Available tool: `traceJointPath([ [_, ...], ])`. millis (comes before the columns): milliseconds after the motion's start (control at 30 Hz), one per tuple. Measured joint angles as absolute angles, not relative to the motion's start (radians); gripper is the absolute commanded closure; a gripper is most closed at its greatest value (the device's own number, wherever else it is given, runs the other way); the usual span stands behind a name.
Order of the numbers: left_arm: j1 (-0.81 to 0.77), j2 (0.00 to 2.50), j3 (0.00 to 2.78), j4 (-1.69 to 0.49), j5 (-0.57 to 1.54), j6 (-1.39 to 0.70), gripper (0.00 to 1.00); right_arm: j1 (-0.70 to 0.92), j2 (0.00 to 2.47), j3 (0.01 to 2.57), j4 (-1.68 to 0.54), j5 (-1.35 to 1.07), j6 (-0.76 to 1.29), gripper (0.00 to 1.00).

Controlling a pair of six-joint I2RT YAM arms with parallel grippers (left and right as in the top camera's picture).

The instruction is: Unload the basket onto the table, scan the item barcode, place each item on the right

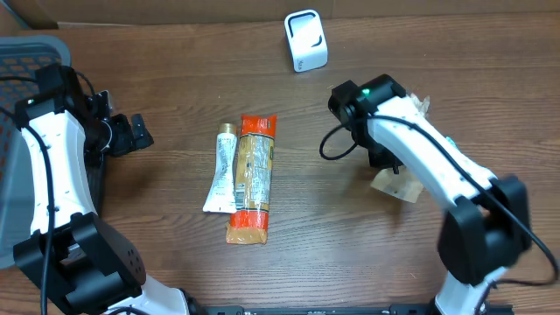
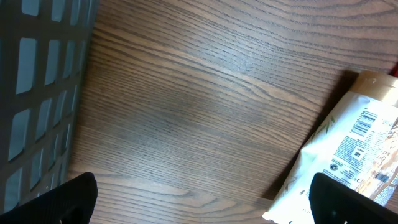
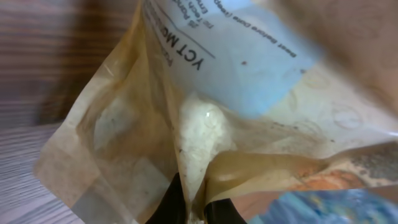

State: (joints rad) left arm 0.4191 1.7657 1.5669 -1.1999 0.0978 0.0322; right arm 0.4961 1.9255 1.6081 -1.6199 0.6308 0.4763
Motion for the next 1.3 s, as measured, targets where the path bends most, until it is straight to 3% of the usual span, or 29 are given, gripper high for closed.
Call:
traceJointPath([
  [167,0.419,1.766,1.567,-1.2,0.098,0.032,0.0,0.511,2.024,1.608,-1.58,0.635,0.39,0.94],
  [267,0.419,1.766,1.567,-1.2,0.098,0.032,0.0,0.552,2.041,1.608,-1.543,0.64,0.339,0.68],
  [333,0.419,1.766,1.567,-1.2,0.098,0.032,0.0,0.6,2.041,1.608,-1.518,0.646,0.29,0.44],
  [400,0.419,1.766,1.567,-1.2,0.098,0.032,0.0,0.642,2.041,1.608,-1.499,0.653,0.252,0.36],
  [533,0.419,1.766,1.567,-1.2,0.098,0.032,0.01,0.732,2.041,1.608,-1.436,0.656,0.191,0.1],
  [600,0.419,1.766,1.567,-1.2,0.098,0.032,0.0,0.76,2.041,1.608,-1.4,0.653,0.176,0.05],
  [733,0.419,1.766,1.567,-1.2,0.098,0.032,0.0,0.773,2.041,1.608,-1.271,0.607,0.169,0.05],
  [867,0.419,1.766,1.567,-1.2,0.098,0.032,0.0,0.756,2.041,1.608,-1.127,0.511,0.226,0.19],
  [1000,0.419,1.766,1.567,-1.2,0.098,0.032,0.0,0.727,2.041,1.608,-1.034,0.395,0.275,0.22],
  [1300,0.419,1.766,1.567,-1.2,0.098,0.032,0.0,0.709,2.117,1.608,-1.129,0.31,0.301,0.22],
])
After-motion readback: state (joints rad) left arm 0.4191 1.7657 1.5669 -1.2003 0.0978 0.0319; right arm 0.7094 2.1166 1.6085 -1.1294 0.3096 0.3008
